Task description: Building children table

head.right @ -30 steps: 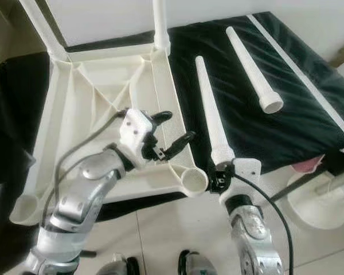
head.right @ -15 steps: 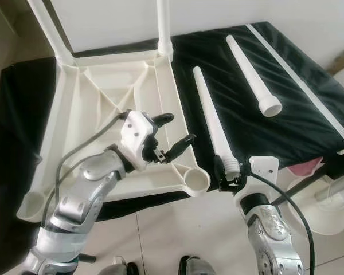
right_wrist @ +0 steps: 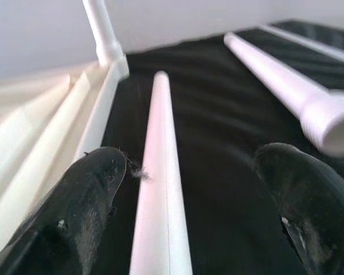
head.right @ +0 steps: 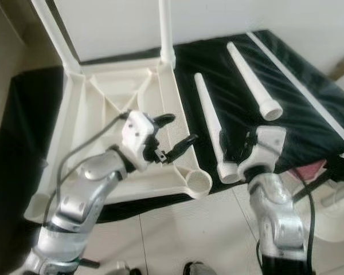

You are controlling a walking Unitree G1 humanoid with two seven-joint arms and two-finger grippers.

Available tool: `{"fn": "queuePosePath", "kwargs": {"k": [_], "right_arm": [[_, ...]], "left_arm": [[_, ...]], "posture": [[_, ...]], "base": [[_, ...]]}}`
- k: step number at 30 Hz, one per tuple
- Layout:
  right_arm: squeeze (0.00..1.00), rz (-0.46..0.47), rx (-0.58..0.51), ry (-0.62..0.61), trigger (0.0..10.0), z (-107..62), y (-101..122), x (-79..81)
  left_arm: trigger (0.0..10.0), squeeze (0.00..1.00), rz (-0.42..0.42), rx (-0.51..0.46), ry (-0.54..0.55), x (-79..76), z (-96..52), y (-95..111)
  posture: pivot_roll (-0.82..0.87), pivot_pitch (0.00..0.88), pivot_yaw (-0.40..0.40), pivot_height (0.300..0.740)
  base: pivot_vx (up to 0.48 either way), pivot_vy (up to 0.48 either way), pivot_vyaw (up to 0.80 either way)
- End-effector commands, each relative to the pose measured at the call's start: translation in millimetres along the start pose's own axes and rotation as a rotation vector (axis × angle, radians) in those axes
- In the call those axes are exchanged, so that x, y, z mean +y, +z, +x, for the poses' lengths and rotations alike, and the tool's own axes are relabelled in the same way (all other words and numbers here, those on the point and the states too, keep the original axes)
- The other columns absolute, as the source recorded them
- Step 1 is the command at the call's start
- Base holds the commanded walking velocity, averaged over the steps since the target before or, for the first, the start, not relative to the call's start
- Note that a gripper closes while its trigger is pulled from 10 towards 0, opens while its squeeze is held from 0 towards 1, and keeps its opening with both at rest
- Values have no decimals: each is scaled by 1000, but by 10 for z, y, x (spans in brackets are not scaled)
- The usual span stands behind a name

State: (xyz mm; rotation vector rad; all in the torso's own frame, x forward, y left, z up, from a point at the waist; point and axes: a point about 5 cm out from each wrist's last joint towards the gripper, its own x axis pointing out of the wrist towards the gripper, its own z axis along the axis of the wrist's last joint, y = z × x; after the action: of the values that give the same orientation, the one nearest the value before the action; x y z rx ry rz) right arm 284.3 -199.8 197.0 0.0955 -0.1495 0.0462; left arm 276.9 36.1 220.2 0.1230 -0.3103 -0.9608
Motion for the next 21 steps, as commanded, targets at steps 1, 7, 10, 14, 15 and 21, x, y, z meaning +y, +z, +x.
{"fn": "queuePosePath", "kwargs": {"k": [1, 7, 10, 14, 15, 21], "right_arm": [[0, 27, 47, -5, 10000, 2, -83, -25], [0, 28, 77, -21, 10000, 251, -52, 20], [0, 1, 104, -21, 10000, 317, -85, 67], [0, -6, 140, -11, 10000, 369, -126, 117], [0, -6, 140, -11, 10000, 369, -126, 117], [0, -31, 197, 2, 10000, 468, -157, 165]], "left_arm": [[10000, 0, -1, 4, -65, -56, -14, 6], [10000, 0, 14, -2, -74, -45, -29, 56], [10000, 0, 1, -11, -54, -25, -33, 85], [10000, 0, 8, 9, -51, -29, -54, 44], [10000, 0, 8, 9, -51, -29, -54, 44], [10000, 0, 1, 94, -130, -124, -159, -125]], "posture": [[-37, 73, 28, 740], [-18, 50, 18, 740], [-9, 42, 11, 740], [-2, 31, 4, 740], [-2, 31, 4, 740], [7, 26, -7, 740]], "base": [[0, 0, 0], [0, 0, 0], [0, 0, 0], [0, 0, 0], [0, 0, 0], [0, 0, 0]]}}
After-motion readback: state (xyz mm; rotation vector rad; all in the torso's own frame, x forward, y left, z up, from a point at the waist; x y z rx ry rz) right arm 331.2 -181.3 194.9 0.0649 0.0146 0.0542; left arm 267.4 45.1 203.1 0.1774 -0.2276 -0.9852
